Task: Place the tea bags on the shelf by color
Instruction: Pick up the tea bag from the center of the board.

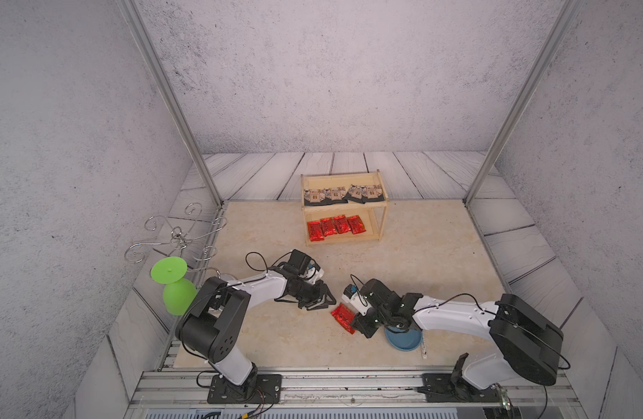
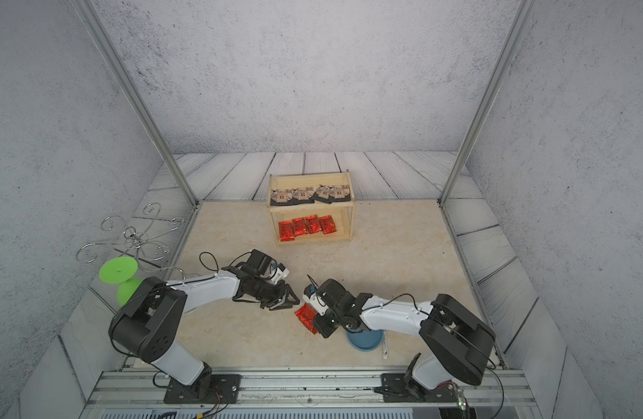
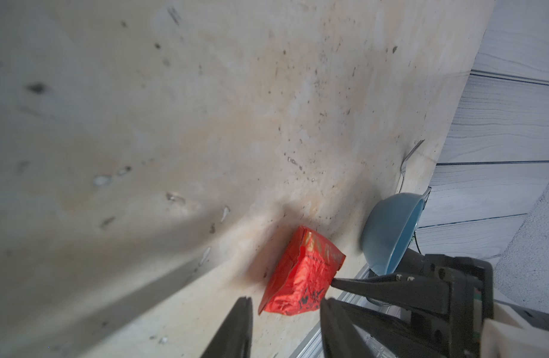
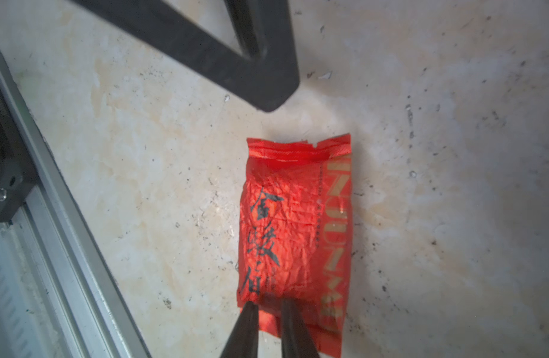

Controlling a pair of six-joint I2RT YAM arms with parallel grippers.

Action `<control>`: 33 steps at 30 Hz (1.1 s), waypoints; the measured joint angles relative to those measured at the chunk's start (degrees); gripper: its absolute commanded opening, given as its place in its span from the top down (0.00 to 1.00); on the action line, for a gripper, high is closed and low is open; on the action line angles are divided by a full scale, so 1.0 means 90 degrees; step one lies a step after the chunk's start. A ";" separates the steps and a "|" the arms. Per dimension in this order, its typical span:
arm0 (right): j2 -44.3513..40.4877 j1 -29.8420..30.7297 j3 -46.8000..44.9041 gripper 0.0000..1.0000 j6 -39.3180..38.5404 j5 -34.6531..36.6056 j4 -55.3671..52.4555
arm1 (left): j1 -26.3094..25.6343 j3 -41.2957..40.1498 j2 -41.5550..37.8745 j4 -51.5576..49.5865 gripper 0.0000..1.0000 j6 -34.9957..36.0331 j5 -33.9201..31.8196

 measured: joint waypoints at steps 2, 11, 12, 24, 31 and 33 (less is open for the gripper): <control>0.0000 -0.0027 -0.0063 0.81 0.0002 0.0000 0.0036 | -0.0041 0.0000 0.0000 -0.0024 0.60 0.0049 -0.0002; 0.0000 -0.0087 -0.0163 0.80 0.0032 0.0000 0.0155 | -0.0248 0.0102 0.0177 -0.0151 0.63 0.0172 -0.0029; 0.0000 -0.0087 -0.0163 0.80 0.0032 -0.0002 0.0165 | -0.0284 0.0121 0.0177 -0.0185 0.63 0.0197 -0.0044; 0.0022 -0.0141 -0.0163 0.80 0.0049 -0.0039 0.0238 | -0.0335 0.0136 0.0117 -0.0542 0.79 0.0340 -0.0362; 0.0100 -0.0180 -0.0163 0.80 0.0078 -0.0129 0.0340 | -0.0335 0.0126 0.0114 -0.0539 0.87 0.0352 -0.0415; 0.0129 -0.0189 -0.0165 0.80 0.0102 -0.0151 0.0372 | -0.0335 0.0124 0.0107 -0.0544 0.82 0.0347 -0.0447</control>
